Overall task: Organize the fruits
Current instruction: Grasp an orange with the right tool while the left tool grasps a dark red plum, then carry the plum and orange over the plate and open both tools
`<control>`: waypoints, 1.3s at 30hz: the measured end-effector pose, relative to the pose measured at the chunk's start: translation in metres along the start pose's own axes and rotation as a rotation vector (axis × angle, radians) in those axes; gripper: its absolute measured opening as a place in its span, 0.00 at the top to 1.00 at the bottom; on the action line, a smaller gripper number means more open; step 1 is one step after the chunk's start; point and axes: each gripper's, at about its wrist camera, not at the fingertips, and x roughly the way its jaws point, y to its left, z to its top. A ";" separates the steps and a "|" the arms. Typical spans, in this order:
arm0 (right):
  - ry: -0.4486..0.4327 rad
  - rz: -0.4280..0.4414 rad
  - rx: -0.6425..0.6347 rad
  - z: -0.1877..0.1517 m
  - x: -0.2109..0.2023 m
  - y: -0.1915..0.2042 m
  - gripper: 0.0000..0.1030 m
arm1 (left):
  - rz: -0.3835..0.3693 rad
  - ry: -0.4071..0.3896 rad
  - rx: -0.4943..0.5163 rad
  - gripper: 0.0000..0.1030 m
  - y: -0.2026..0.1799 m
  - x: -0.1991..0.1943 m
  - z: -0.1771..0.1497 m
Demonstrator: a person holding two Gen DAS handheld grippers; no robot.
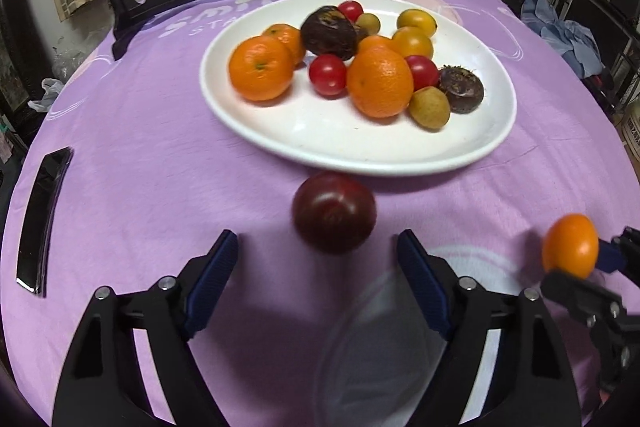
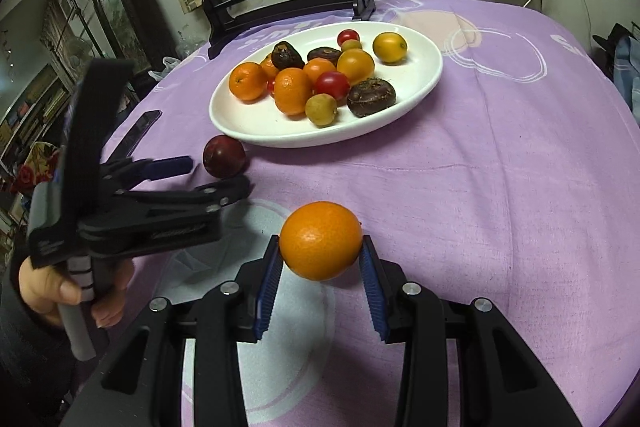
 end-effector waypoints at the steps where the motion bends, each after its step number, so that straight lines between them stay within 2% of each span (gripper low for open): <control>1: -0.001 0.000 -0.002 0.000 0.000 0.000 0.61 | 0.004 0.000 0.007 0.25 -0.003 0.002 0.002; 4: -0.002 0.018 0.000 -0.001 -0.002 -0.002 0.61 | 0.008 -0.008 0.010 0.27 -0.006 0.006 0.008; 6: -0.003 0.023 0.001 -0.001 -0.003 -0.002 0.61 | -0.003 -0.013 0.007 0.35 -0.006 0.007 0.011; 8: -0.002 0.021 0.003 -0.001 -0.003 -0.003 0.61 | -0.028 -0.017 0.020 0.54 -0.009 0.007 0.014; 11: 0.008 0.008 0.008 -0.002 0.000 -0.004 0.61 | 0.009 -0.027 0.048 0.63 -0.012 0.004 0.012; 21: -0.003 0.000 -0.004 -0.001 -0.001 0.000 0.61 | -0.013 -0.028 0.052 0.63 -0.010 -0.019 -0.006; 27: -0.041 -0.007 -0.013 0.004 -0.015 0.002 0.61 | -0.035 -0.066 0.064 0.63 -0.009 -0.048 -0.008; 35: -0.098 -0.035 -0.039 0.035 -0.039 0.003 0.62 | -0.053 -0.160 0.085 0.63 -0.009 -0.095 0.013; 39: -0.147 -0.044 -0.068 0.065 -0.046 0.005 0.62 | -0.066 -0.179 0.069 0.63 -0.009 -0.098 0.034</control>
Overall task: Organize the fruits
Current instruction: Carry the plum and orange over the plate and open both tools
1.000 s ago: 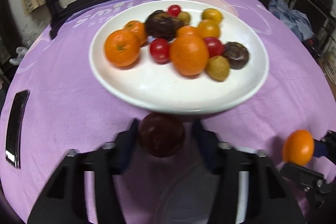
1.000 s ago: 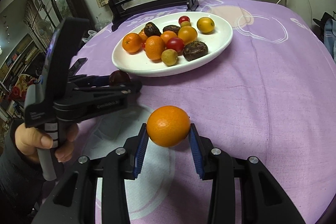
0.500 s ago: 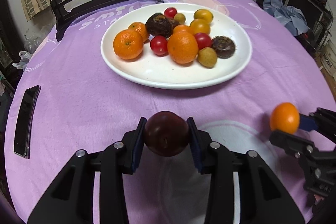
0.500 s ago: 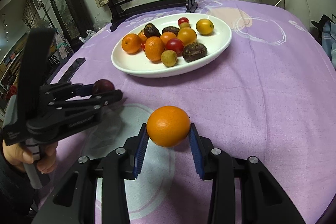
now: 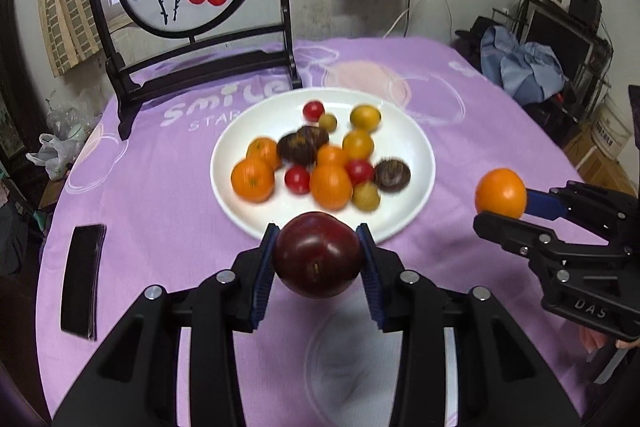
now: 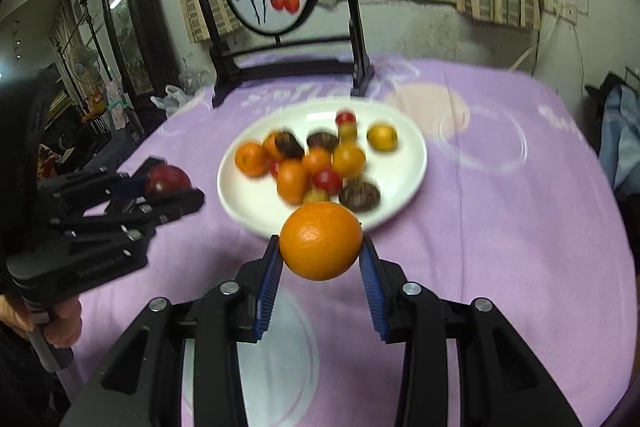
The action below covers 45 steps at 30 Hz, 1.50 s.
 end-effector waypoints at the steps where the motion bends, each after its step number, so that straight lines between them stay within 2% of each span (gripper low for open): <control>1: -0.012 -0.001 -0.006 0.007 0.001 0.000 0.62 | -0.007 -0.001 -0.008 0.63 0.001 0.004 0.007; 7: -0.004 0.001 -0.007 0.043 0.036 -0.003 0.62 | 0.019 0.015 -0.048 0.63 0.013 0.048 0.042; 11: 0.025 -0.023 0.005 0.057 0.071 -0.012 0.62 | 0.047 0.060 -0.081 0.63 0.025 0.085 0.059; 17: 0.055 -0.015 0.050 0.074 0.113 -0.027 0.62 | 0.061 0.064 -0.087 0.63 0.035 0.115 0.083; 27: 0.087 -0.058 0.022 0.076 0.148 -0.023 0.61 | 0.107 0.082 -0.097 0.62 0.038 0.144 0.094; 28: 0.082 -0.057 0.021 0.075 0.148 -0.023 0.55 | 0.118 0.083 -0.106 0.54 0.039 0.144 0.093; 29: 0.079 -0.064 0.021 0.074 0.147 -0.023 0.47 | 0.132 0.085 -0.114 0.37 0.040 0.144 0.092; 32: 0.056 -0.096 0.014 0.072 0.142 -0.022 0.44 | 0.156 0.089 -0.139 0.25 0.042 0.142 0.089; 40: 0.052 -0.110 -0.032 0.061 0.120 -0.015 0.44 | 0.141 0.095 -0.161 0.19 0.042 0.128 0.073; 45: 0.045 -0.100 -0.043 0.049 0.100 -0.008 0.41 | 0.125 0.086 -0.163 0.18 0.037 0.107 0.058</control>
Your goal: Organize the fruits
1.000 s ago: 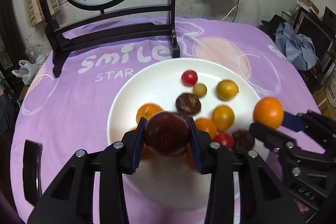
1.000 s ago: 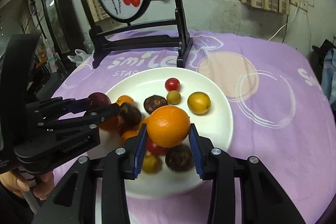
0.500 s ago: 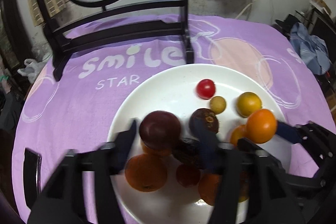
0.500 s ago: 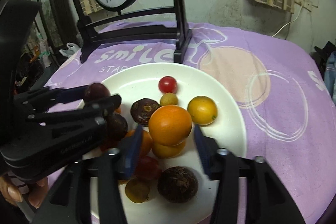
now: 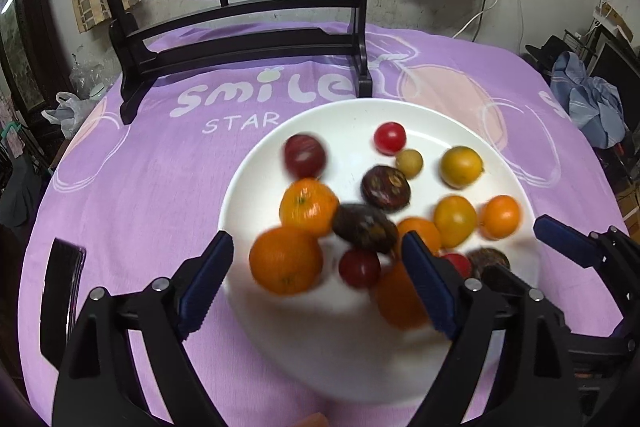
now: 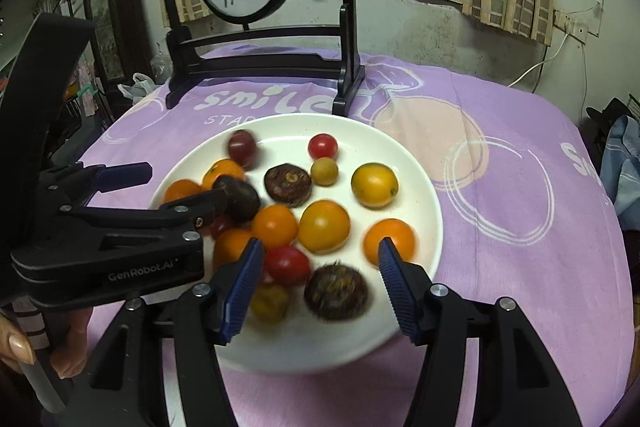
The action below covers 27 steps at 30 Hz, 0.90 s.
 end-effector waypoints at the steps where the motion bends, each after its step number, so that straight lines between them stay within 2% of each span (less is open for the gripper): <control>1: -0.002 0.000 0.000 -0.004 -0.005 0.002 0.40 | -0.005 -0.001 0.002 0.16 0.000 -0.005 -0.005; 12: -0.016 -0.014 0.012 -0.045 -0.057 0.011 0.27 | -0.037 -0.023 -0.056 0.10 0.013 -0.064 -0.057; 15: -0.011 -0.031 0.015 -0.059 -0.069 0.010 0.18 | -0.027 -0.025 -0.055 0.10 0.017 -0.079 -0.076; 19: 0.013 0.002 0.061 -0.080 -0.082 0.007 0.06 | -0.040 -0.018 -0.062 0.07 0.022 -0.092 -0.096; 27: 0.024 -0.004 0.106 -0.110 -0.099 0.008 0.06 | -0.012 -0.040 -0.055 0.05 0.022 -0.114 -0.134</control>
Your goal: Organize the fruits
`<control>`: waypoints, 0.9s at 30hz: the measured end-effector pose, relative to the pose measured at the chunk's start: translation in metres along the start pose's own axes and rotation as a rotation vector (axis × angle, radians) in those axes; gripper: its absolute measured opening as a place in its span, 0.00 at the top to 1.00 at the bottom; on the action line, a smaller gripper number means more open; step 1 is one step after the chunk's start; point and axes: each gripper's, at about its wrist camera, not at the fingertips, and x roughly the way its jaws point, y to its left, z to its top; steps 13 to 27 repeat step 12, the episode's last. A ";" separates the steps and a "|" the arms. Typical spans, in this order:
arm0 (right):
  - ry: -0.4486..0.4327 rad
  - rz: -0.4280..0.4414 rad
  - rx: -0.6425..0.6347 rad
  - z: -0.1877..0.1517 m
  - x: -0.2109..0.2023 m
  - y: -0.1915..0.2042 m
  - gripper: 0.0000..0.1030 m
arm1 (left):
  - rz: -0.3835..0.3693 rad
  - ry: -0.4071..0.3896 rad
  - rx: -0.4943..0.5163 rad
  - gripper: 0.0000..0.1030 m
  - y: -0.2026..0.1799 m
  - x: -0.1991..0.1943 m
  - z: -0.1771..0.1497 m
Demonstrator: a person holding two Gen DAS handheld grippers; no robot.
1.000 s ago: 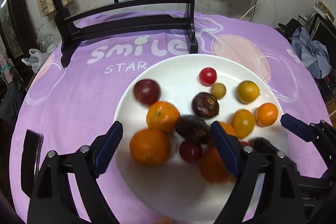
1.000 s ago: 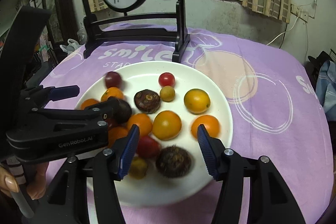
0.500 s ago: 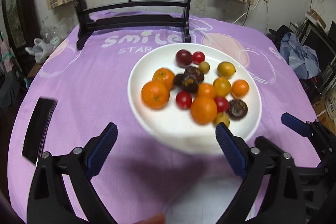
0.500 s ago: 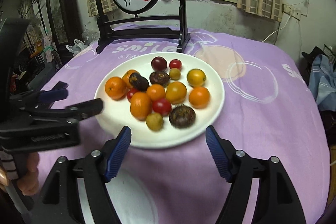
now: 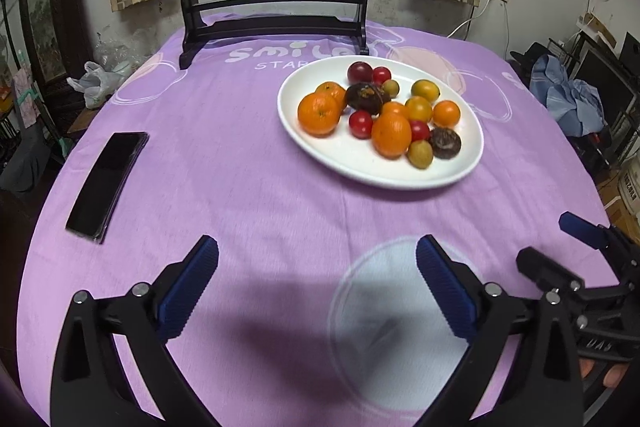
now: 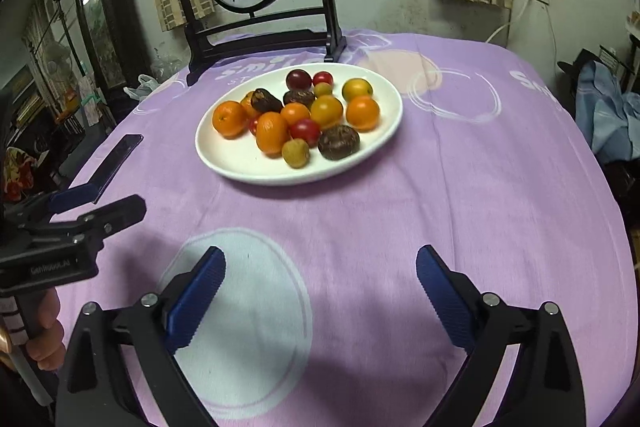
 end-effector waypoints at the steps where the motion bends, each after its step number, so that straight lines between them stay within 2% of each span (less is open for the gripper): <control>1: 0.004 -0.005 0.002 -0.003 -0.001 0.000 0.06 | -0.003 0.001 0.001 0.05 0.000 -0.002 -0.004; 7: 0.017 -0.017 0.011 -0.016 -0.003 0.002 0.06 | 0.012 0.015 0.050 0.04 -0.007 -0.001 -0.021; 12: 0.055 -0.017 0.037 -0.029 0.006 0.003 0.06 | 0.017 0.030 0.042 0.04 -0.009 0.005 -0.032; 27: 0.055 -0.017 0.037 -0.029 0.006 0.003 0.06 | 0.017 0.030 0.042 0.04 -0.009 0.005 -0.032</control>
